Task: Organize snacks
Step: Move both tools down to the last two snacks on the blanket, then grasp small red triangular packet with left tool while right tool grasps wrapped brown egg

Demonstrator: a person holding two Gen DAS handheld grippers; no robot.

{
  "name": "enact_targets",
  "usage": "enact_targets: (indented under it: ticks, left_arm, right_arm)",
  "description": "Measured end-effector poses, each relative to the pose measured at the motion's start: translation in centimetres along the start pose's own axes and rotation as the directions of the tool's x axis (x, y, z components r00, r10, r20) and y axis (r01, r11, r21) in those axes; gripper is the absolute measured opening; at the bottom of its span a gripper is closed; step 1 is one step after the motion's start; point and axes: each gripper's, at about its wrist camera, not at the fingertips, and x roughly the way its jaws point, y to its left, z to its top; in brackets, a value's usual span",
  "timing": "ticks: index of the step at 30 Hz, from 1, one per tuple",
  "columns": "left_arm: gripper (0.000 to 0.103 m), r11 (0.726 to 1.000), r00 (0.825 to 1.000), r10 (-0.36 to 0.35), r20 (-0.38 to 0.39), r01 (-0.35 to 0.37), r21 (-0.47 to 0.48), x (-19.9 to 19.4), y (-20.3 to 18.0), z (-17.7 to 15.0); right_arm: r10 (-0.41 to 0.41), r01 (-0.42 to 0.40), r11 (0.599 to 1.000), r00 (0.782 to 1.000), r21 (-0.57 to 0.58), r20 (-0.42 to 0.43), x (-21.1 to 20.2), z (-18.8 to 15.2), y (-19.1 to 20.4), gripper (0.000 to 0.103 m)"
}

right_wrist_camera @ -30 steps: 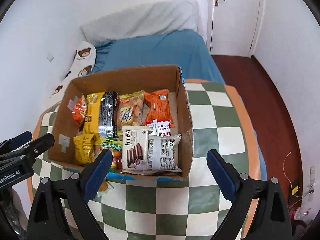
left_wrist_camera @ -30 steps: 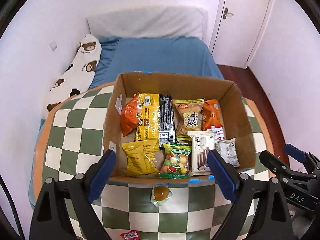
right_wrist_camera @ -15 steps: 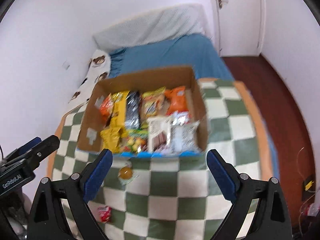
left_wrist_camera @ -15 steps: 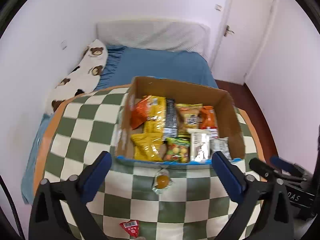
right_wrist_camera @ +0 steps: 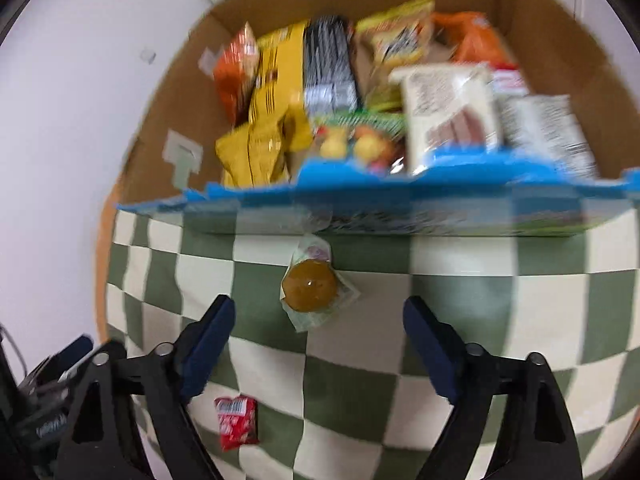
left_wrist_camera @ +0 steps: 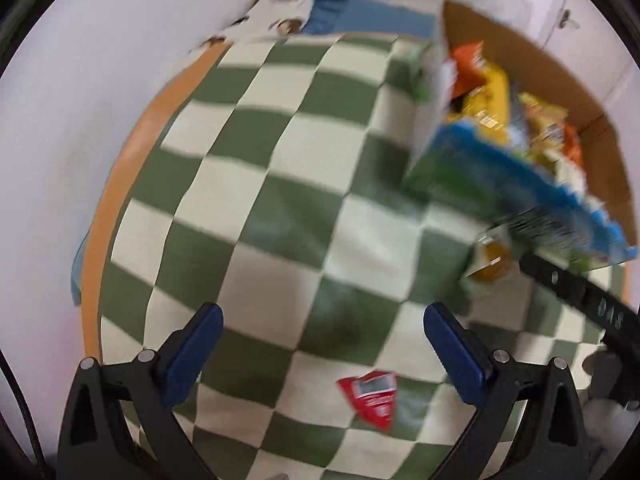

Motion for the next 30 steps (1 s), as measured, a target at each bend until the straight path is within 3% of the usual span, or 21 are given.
enact_targets:
  ticks: [6,10,13,17,23,28,30]
  left_arm:
    - [0.103,0.993,0.989,0.113,-0.09,-0.114,0.0,2.9,1.1,-1.6]
    - [0.103,0.99,0.985,0.139,-0.106,-0.139,0.01,3.5,1.0,-2.3]
    - [0.103,0.99,0.984,0.14,-0.11,-0.137,0.026,3.7,0.5,-2.6]
    - [0.103,0.993,0.986,0.118,-0.12,-0.114,0.04,3.5,-0.2,-3.1]
    - [0.103,0.998,0.985,0.03,-0.168,-0.021,0.051,3.3,-1.3,-4.3]
    - [0.102,0.995,0.965,-0.067,-0.255,0.082,0.051,4.5,-2.1,-5.8]
    - [0.097,0.993,0.947,-0.093,-0.308,0.112,0.045,5.6,-2.5,-6.4]
  right_arm:
    - [-0.018,0.018,0.999,1.0,0.038,-0.008,4.9,0.2,1.3,0.086]
    - [-0.075,0.075,0.997,0.997,-0.005,-0.009,6.5,0.5,2.3,0.065]
    - [-0.087,0.086,0.995,0.996,-0.052,-0.02,6.7,0.1,2.6,0.061]
    - [-0.108,0.103,0.99,0.993,-0.1,-0.054,6.3,-1.5,2.0,0.061]
    - [-0.149,0.128,0.977,0.982,-0.171,-0.119,4.8,-6.3,-0.5,0.061]
    - [-0.157,0.129,0.98,0.969,-0.149,-0.192,3.5,-10.9,-3.6,0.061]
    - [-0.148,0.125,0.985,0.968,-0.119,-0.205,3.0,-12.0,-4.6,0.061]
